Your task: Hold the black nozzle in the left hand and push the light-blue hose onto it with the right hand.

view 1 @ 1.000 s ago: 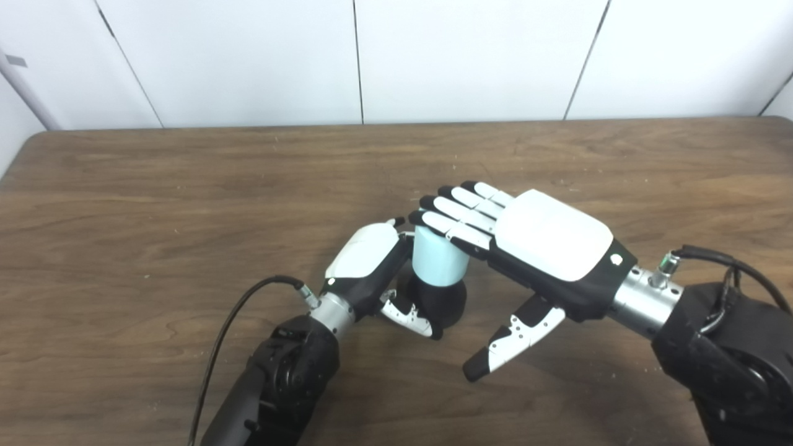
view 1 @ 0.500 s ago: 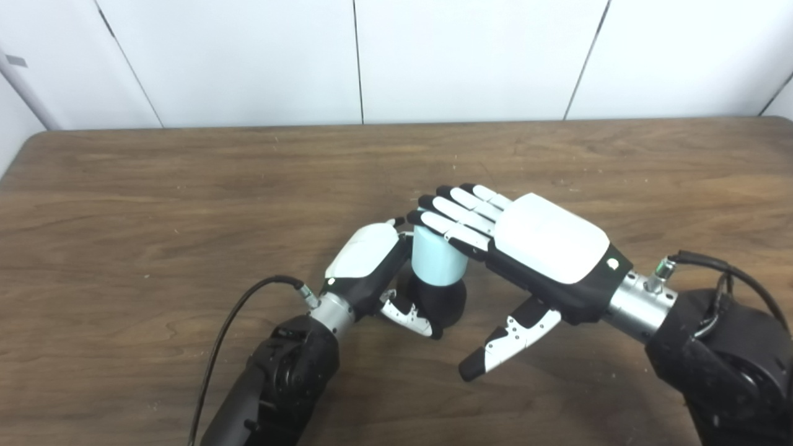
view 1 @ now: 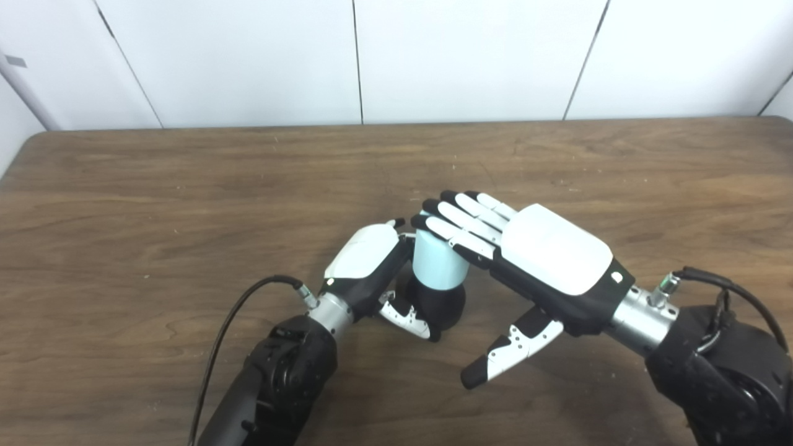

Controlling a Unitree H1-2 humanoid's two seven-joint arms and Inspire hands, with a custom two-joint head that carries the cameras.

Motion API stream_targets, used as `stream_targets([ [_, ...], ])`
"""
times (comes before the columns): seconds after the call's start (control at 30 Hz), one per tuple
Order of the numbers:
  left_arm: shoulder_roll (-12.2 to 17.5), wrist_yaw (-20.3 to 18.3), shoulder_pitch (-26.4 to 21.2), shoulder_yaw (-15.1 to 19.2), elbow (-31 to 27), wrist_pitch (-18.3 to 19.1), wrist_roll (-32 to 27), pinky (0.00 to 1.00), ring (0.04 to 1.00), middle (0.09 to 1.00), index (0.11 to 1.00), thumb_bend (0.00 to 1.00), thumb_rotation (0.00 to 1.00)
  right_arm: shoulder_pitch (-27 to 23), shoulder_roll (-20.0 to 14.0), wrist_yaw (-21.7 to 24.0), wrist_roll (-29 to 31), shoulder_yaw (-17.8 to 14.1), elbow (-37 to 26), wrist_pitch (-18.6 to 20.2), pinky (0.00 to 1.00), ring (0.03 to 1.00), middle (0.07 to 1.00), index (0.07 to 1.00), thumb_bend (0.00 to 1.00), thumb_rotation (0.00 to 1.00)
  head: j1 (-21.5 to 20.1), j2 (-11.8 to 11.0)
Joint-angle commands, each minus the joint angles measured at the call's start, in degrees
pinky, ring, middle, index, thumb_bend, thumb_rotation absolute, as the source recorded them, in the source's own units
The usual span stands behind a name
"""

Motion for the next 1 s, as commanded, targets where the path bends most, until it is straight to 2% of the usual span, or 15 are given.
stream_targets([
  [0.0, 1.1, 0.4, -0.3, 1.2, 0.0, 0.6, 0.5, 1.00, 0.706, 0.494, 0.479, 0.52, 0.00, 1.5, -1.9, 2.8, -0.2, 1.0, 0.2, 0.8, 1.00, 1.000, 1.000, 0.963, 0.70, 0.94, 0.0, 0.0],
  [0.5, 0.8, 0.6, -0.3, 1.2, 0.1, 0.7, 0.4, 1.00, 0.706, 0.496, 0.477, 0.52, 0.00, 2.6, -1.9, 2.8, -1.4, 2.2, 0.8, 1.1, 1.00, 1.000, 1.000, 0.962, 0.70, 0.94, 0.3, 0.2],
  [0.97, 0.7, 0.5, -0.4, 1.1, -0.1, 0.8, 0.4, 1.00, 0.706, 0.497, 0.476, 0.52, 0.00, 1.4, -1.9, 3.0, -2.1, 2.5, 0.6, 1.4, 1.00, 1.000, 1.000, 0.963, 0.69, 0.94, -0.1, 0.1],
])
